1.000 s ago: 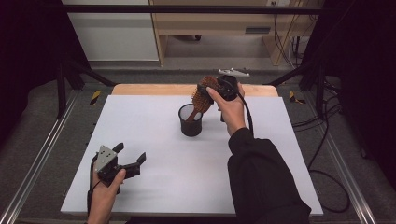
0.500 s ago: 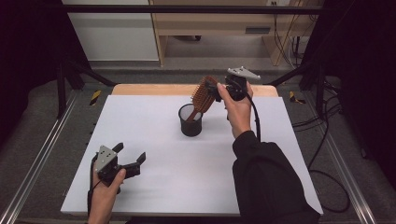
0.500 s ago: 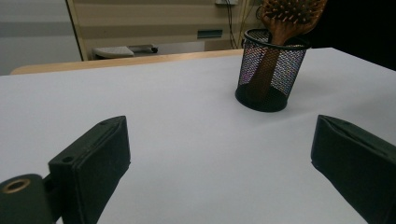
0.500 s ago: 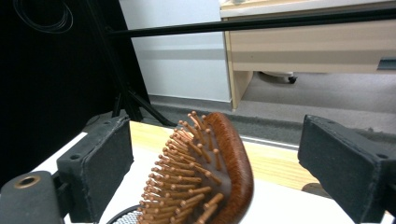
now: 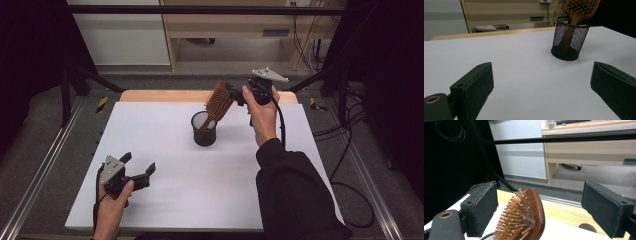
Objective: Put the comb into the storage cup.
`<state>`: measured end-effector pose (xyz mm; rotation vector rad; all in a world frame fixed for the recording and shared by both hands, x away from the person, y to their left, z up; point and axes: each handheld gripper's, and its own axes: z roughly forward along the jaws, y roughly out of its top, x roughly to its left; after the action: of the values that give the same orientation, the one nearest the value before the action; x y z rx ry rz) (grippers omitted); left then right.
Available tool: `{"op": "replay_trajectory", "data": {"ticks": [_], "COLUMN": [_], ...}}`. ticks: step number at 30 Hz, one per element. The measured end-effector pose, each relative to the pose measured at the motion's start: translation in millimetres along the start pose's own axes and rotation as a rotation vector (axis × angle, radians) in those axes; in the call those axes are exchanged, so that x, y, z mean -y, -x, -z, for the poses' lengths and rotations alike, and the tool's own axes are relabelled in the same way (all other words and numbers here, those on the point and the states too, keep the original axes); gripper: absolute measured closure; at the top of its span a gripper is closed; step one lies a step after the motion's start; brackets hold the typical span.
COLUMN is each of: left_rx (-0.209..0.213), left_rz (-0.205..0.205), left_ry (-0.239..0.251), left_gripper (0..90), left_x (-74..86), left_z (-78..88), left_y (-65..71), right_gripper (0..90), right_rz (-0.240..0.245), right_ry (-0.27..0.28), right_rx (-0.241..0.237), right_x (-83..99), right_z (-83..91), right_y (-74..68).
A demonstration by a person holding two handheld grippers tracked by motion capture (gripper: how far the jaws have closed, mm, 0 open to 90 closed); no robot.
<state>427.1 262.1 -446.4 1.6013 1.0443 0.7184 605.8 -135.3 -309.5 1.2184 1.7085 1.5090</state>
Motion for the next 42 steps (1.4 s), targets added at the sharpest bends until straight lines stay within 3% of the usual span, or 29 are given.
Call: {"op": "replay_trajectory", "data": {"ticks": [5,12,24,42], "left_rx": [0.002,0.002,0.002,0.003], "left_rz": [0.004,0.004,0.005,0.001], "left_ry": [0.001,0.002,0.000,-0.003], "left_gripper": [5.1,5.1,5.1,5.1], "left_x": [0.3,-0.1,0.2,0.5], "left_z": [0.3,0.2,0.1,-0.6], "left_y": [-0.7,-0.3,-0.8,-0.2], "right_gripper": [10.2,6.1,5.5,5.1], "right_rz": [0.027,0.077,0.069,0.087], "right_ry": [-0.013,0.008,0.060,0.055], "right_rx": [-0.006,0.040,0.044,0.061], "right_x": [1.0,0.0,-2.8,4.0], "right_z": [2.7,6.9,24.6,48.6], "right_y": [-2.6,-2.5,1.9,15.9]}}
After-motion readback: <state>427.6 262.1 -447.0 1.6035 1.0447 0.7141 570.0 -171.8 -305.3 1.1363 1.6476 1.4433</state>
